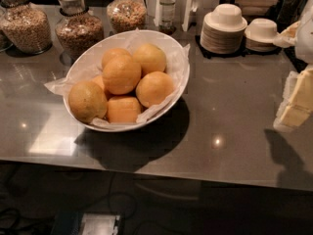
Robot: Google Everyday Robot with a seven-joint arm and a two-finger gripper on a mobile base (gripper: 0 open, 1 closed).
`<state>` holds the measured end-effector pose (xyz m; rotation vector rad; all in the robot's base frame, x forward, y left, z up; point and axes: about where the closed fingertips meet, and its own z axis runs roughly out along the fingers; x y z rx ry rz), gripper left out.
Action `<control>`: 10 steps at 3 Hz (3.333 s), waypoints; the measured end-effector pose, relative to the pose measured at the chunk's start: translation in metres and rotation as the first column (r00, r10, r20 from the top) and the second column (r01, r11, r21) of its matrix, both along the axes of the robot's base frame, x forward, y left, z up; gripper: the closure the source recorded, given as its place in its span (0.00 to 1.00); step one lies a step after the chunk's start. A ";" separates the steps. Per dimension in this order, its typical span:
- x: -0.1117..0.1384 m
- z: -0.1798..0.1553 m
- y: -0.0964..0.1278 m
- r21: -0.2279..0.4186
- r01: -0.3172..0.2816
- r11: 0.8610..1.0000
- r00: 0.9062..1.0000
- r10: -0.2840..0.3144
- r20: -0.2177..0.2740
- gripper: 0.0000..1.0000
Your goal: Pick orange from white bowl
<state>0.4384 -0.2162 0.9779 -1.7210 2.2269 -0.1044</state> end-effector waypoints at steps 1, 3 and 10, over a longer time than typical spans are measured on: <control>0.000 0.000 0.000 0.000 0.000 1.000 1.000 0.000 0.000 0.00; 0.027 -0.025 0.062 0.125 -0.202 0.971 0.978 0.207 -0.033 0.00; 0.040 -0.004 0.255 0.170 -0.597 0.784 0.802 0.586 0.115 0.00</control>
Offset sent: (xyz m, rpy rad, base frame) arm 0.0125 0.0120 -0.0174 0.0453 0.0570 0.0546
